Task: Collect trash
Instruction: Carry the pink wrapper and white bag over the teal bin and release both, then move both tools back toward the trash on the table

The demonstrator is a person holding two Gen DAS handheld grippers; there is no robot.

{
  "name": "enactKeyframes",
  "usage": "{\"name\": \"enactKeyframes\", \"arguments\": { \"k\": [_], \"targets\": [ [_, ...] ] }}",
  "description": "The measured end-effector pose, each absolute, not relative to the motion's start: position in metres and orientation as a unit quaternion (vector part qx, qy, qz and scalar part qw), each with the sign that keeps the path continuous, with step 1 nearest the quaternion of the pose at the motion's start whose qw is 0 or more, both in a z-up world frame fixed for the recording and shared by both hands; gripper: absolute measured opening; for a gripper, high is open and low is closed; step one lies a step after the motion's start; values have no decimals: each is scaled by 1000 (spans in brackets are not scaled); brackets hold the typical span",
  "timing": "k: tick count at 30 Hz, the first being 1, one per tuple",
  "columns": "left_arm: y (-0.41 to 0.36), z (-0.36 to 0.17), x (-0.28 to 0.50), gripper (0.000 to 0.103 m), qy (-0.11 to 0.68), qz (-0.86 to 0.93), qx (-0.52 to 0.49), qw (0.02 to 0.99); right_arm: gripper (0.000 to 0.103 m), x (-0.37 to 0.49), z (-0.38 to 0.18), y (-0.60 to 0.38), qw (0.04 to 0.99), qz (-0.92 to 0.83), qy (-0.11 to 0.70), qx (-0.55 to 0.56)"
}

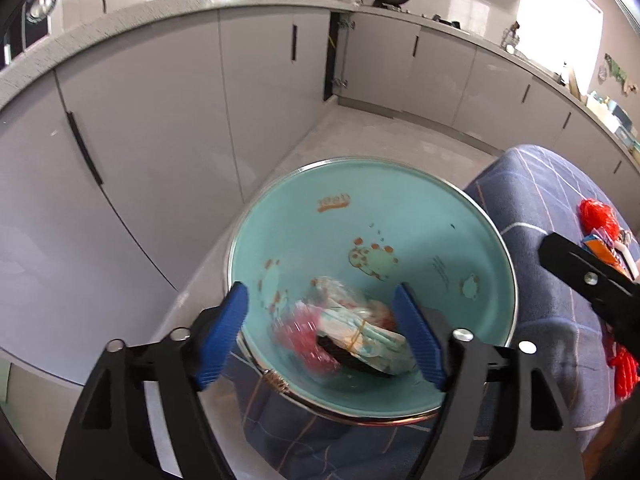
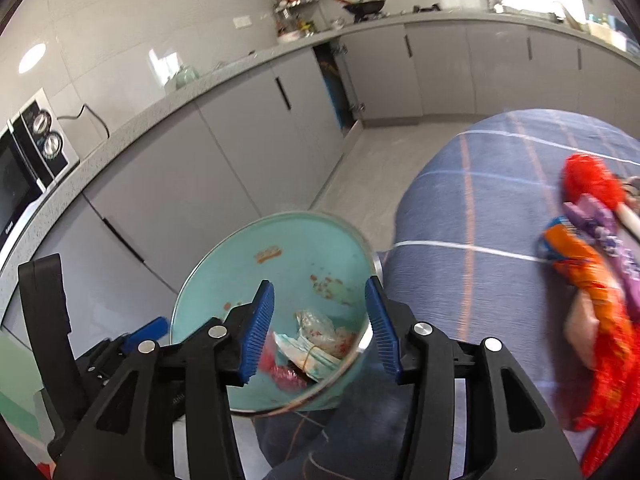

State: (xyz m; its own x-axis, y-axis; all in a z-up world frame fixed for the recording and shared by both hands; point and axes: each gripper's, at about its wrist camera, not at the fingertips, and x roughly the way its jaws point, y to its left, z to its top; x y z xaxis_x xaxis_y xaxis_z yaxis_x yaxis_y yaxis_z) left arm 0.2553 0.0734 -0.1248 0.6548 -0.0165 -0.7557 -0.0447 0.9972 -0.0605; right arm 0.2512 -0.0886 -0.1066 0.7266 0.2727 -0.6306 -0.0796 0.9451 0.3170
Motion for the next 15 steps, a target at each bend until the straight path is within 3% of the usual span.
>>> {"name": "enactKeyframes", "arguments": {
  "k": [15],
  "targets": [
    [31, -93, 223, 89, 387, -5, -17, 922, 53, 201, -82, -154, 930, 48, 325, 163]
  ]
}}
